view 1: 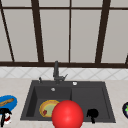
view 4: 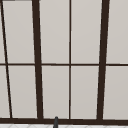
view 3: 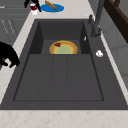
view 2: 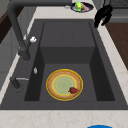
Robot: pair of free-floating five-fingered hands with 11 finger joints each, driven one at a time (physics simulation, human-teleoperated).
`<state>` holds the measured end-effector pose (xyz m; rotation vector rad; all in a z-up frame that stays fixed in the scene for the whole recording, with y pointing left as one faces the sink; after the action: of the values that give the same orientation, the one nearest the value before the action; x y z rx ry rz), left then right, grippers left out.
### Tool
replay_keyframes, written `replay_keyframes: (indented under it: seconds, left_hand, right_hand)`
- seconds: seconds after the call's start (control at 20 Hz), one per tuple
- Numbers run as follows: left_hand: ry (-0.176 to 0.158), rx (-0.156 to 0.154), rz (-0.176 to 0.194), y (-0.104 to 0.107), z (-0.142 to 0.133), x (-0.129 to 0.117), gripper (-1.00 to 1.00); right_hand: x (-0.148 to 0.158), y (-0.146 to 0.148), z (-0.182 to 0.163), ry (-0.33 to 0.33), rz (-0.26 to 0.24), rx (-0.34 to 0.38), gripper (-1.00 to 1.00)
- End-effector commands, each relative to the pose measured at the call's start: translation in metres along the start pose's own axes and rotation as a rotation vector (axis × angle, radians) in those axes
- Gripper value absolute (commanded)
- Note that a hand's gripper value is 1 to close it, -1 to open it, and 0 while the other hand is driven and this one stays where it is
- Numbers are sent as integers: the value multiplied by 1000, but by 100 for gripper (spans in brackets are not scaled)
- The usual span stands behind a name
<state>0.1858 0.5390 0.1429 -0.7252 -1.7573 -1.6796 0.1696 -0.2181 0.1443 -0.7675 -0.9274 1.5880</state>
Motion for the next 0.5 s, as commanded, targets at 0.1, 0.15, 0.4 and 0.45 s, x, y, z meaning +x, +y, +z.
replay_keyframes:
  seconds: [0.1,0.15,0.4,0.45]
  left_hand:
    - [-8,4,8,16,-2,19,-100]
    - [-10,4,10,18,-2,21,-100]
    - [-26,-19,36,24,-6,29,-100]
    - [-28,-21,38,25,-7,30,-100]
  right_hand:
    - [0,0,0,0,0,0,0]
    - [0,0,0,0,0,0,0]
    - [0,0,0,0,0,0,0]
    - [0,0,0,0,0,0,0]
